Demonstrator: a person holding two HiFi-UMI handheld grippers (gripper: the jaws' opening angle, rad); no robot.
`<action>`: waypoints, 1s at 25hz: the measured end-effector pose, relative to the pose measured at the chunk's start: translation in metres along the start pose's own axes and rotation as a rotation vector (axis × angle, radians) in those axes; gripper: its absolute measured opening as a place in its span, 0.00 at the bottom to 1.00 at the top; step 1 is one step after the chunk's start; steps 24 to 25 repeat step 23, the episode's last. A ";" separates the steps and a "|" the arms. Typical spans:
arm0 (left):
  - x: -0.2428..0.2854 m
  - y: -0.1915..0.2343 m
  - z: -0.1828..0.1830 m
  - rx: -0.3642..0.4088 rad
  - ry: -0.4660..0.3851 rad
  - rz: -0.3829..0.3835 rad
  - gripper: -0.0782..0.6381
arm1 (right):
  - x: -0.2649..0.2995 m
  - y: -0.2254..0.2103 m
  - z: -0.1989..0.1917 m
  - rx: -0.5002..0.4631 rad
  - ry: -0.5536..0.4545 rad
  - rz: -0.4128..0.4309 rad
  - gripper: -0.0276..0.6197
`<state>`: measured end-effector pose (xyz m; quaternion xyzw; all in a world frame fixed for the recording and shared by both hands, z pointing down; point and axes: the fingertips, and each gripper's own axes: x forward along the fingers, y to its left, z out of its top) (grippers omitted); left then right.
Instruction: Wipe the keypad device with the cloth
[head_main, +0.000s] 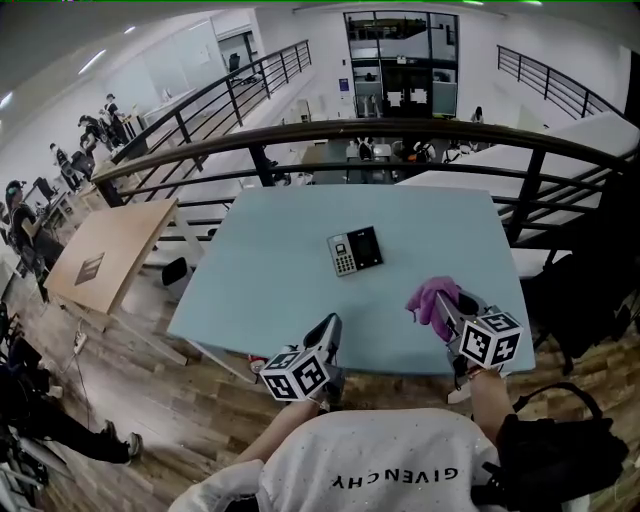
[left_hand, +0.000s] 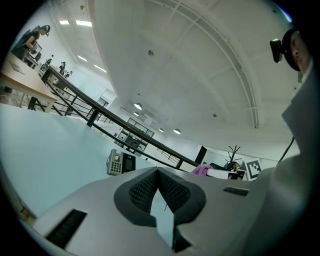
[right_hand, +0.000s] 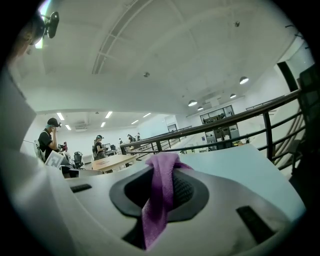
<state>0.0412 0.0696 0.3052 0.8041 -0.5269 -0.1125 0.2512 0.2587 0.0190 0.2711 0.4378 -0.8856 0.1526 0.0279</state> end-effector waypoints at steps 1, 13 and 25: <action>0.001 -0.001 -0.002 -0.002 0.000 0.006 0.10 | -0.001 -0.003 -0.003 0.002 0.005 0.002 0.14; 0.016 0.006 0.002 0.030 0.008 0.032 0.10 | 0.013 -0.019 -0.012 0.018 0.013 0.017 0.14; 0.020 -0.012 0.008 0.042 0.006 0.015 0.10 | 0.004 -0.022 0.000 0.016 0.003 0.024 0.14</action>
